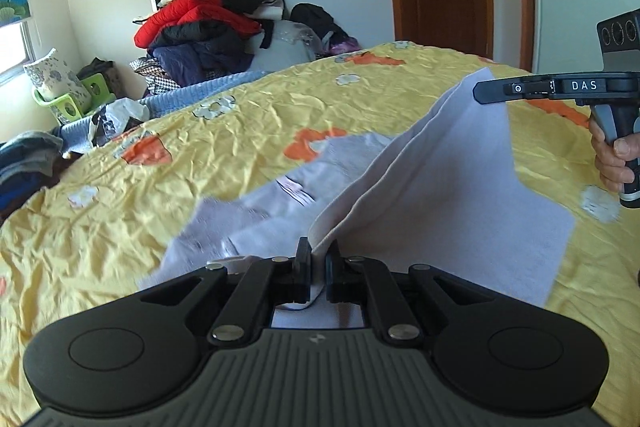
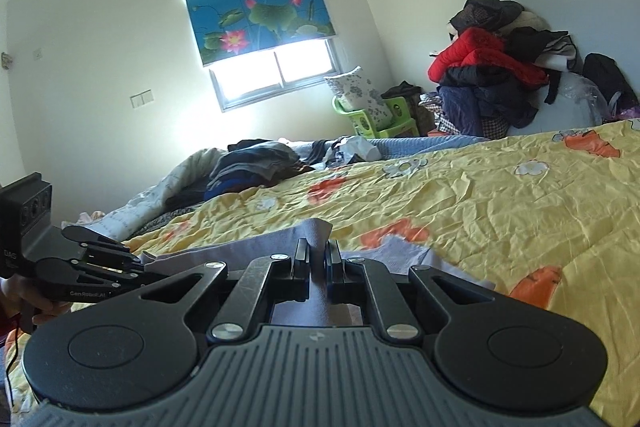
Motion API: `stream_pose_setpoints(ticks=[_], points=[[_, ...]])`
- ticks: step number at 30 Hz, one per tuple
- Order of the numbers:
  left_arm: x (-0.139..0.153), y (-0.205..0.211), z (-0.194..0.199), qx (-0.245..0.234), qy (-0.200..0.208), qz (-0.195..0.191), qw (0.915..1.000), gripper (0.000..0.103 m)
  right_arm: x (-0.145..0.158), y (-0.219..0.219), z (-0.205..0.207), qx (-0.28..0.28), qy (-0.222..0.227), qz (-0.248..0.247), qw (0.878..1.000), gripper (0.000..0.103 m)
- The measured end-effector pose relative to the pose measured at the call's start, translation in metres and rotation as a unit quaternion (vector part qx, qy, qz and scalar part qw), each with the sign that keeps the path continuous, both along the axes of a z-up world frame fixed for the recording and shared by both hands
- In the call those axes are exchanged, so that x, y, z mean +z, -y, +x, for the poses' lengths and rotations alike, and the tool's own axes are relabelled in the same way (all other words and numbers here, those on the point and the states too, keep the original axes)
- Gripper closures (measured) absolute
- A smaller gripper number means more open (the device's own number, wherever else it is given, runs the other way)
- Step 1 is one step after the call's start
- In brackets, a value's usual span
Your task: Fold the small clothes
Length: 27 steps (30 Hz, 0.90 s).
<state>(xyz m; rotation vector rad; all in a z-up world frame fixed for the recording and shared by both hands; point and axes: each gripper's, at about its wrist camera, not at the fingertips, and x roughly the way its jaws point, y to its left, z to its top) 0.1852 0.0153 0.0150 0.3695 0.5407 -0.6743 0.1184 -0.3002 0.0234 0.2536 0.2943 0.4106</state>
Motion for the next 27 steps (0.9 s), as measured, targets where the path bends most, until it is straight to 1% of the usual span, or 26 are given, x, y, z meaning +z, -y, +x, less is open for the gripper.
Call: stream_pose_setpoints(ticks=[5, 7, 10, 14, 16, 18, 20, 21, 24, 27], points=[[-0.003, 0.013, 0.036, 0.02, 0.006, 0.017, 0.9996, 0.097, -0.008, 0.0, 0.038, -0.02, -0.017, -0.013, 1.0, 0.093], [-0.007, 0.019, 0.05, 0.024, 0.008, 0.03, 0.9992, 0.096, -0.012, -0.001, 0.051, -0.029, -0.025, -0.023, 0.999, 0.093], [-0.014, 0.029, 0.063, 0.026, 0.018, 0.051, 0.9982, 0.096, -0.02, -0.001, 0.07, -0.041, -0.039, -0.032, 0.998, 0.093], [-0.021, 0.036, 0.079, 0.037, 0.017, 0.06, 0.9974, 0.095, -0.032, 0.001, 0.091, -0.054, -0.064, -0.036, 0.996, 0.093], [-0.027, 0.04, 0.084, 0.05, 0.025, 0.071, 0.9959, 0.093, -0.038, 0.002, 0.1, -0.06, -0.075, -0.037, 0.995, 0.093], [-0.032, 0.04, 0.09, 0.068, 0.024, 0.082, 0.994, 0.093, -0.044, 0.002, 0.108, -0.065, -0.086, -0.039, 0.993, 0.092], [-0.034, 0.036, 0.096, 0.094, 0.016, 0.083, 0.992, 0.092, -0.048, 0.001, 0.115, -0.07, -0.096, -0.048, 0.992, 0.091], [-0.034, 0.032, 0.098, 0.107, 0.01, 0.08, 0.991, 0.092, -0.049, -0.001, 0.117, -0.072, -0.098, -0.054, 0.991, 0.089], [-0.032, 0.017, 0.101, 0.151, -0.005, 0.067, 0.9862, 0.092, -0.048, -0.004, 0.122, -0.068, -0.095, -0.068, 0.991, 0.089], [-0.026, 0.001, 0.096, 0.195, -0.022, 0.049, 0.9794, 0.092, -0.043, -0.014, 0.124, -0.068, -0.084, -0.109, 0.988, 0.089]])
